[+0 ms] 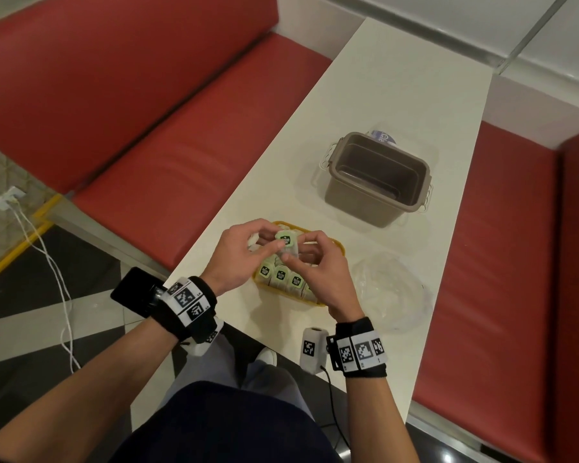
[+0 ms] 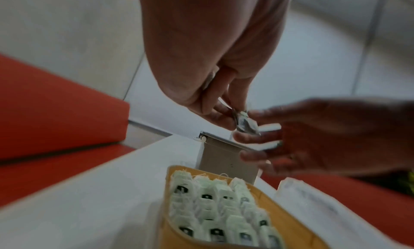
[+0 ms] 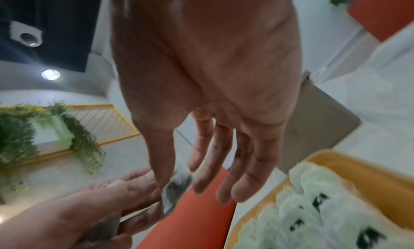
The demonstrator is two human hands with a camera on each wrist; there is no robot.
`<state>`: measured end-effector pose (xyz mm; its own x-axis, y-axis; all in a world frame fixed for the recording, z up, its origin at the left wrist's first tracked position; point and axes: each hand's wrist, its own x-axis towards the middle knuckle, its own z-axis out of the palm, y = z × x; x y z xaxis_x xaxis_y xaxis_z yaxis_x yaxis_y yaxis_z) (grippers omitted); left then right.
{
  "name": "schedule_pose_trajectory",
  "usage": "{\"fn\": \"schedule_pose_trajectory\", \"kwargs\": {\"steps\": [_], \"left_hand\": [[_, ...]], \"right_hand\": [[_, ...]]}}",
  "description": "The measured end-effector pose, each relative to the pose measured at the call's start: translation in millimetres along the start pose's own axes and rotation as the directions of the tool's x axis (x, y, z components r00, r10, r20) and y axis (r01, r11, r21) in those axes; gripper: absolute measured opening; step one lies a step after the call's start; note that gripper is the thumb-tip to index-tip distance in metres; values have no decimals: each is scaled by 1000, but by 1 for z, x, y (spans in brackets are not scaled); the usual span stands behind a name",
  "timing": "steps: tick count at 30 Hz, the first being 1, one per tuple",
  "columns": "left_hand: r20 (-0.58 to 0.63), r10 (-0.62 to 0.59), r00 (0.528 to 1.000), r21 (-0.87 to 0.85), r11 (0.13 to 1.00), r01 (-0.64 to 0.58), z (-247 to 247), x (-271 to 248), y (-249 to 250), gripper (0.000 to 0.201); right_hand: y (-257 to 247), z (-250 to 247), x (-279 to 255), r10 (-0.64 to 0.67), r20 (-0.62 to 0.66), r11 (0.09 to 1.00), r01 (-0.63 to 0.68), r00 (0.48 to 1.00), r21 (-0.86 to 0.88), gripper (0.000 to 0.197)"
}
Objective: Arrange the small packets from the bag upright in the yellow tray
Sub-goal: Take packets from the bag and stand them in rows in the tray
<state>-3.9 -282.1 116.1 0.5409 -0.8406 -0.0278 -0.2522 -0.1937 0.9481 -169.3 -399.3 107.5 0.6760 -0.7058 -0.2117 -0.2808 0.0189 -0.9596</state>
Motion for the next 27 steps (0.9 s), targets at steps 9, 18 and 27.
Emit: {"fn": "schedule_pose_trajectory", "kwargs": {"steps": [9,18,27], "left_hand": [[-65,-38,997,141,989,46,-1,4,-15,9],[-193,-334,923,190,910,369,2,-17,-68,9],[-131,-428,894,185,876,446,6,-22,-67,7]], "right_hand": [[18,6,16,41,-51,948,-55,998,-312,19],[45,65,29,166,-61,882,-176,984,-436,30],[52,46,21,185,-188,841,-254,965,-477,35]]}}
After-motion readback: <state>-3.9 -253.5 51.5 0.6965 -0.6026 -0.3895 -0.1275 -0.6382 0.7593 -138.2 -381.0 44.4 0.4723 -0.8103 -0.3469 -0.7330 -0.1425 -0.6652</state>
